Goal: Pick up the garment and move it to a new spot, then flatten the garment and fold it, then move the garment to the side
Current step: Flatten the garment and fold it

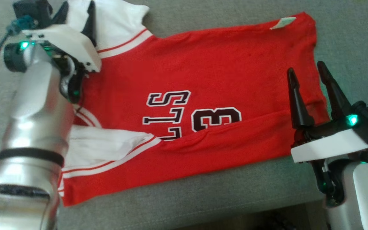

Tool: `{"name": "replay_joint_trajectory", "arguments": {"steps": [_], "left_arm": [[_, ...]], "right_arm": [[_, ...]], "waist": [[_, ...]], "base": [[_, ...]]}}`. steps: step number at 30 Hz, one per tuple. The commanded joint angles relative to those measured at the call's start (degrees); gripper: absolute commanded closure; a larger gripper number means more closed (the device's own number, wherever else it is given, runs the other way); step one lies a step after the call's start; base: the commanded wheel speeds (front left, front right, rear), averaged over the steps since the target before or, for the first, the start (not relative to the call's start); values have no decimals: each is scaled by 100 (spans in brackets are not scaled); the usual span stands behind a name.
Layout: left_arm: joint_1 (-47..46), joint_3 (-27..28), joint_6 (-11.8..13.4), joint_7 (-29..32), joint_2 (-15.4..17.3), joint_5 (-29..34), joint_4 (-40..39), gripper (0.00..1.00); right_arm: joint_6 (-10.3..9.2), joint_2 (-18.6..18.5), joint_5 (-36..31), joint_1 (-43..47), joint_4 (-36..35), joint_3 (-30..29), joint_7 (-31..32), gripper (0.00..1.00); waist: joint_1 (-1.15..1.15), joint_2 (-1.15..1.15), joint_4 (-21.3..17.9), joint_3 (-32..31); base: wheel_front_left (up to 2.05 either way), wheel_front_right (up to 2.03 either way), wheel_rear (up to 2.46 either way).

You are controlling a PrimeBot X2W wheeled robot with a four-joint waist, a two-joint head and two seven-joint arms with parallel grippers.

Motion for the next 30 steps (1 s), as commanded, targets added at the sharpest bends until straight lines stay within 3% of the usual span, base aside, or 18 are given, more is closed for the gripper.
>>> {"name": "replay_joint_trajectory", "arguments": {"steps": [1, 7, 8, 9, 10, 18, 30], "left_arm": [[-392, 107, 89, 31, 301, 88, 329, 0], [-772, 15, 154, 73, 323, 166, 1129, 0], [-819, -7, 103, 68, 299, 161, 1234, 18], [-861, -53, 63, 37, 283, 187, 1321, 78], [-888, -96, 20, 30, 259, 204, 1413, 100], [-1099, -226, -102, -464, 109, 216, 1758, 100], [-1308, -382, -254, -746, -199, 128, 1900, 100]], "right_arm": [[39, -75, 79, -115, -117, 153, -79, 0], [39, -72, 147, -151, -6, 103, -94, 0], [39, -73, 157, -155, 16, 90, -94, 0], [39, -70, 179, -168, 36, 78, -97, 0], [39, -70, 197, -187, 58, 62, -91, 0], [39, -290, 457, -858, 532, -147, -1, 0], [39, -922, 975, -2463, 3007, -136, 447, 0]], "waist": [[-1, 0, -192, 169], [-1, 0, -229, 178], [-1, 0, -220, 172], [-1, 0, -207, 163], [-1, 0, -194, 151], [-1, 0, -81, 43], [-1, 0, 290, 42]], "base": [[0, 0, 0], [0, 0, 0], [0, 0, 0], [0, 0, 0], [0, 0, 0], [0, 0, 0], [0, 0, 0]]}}
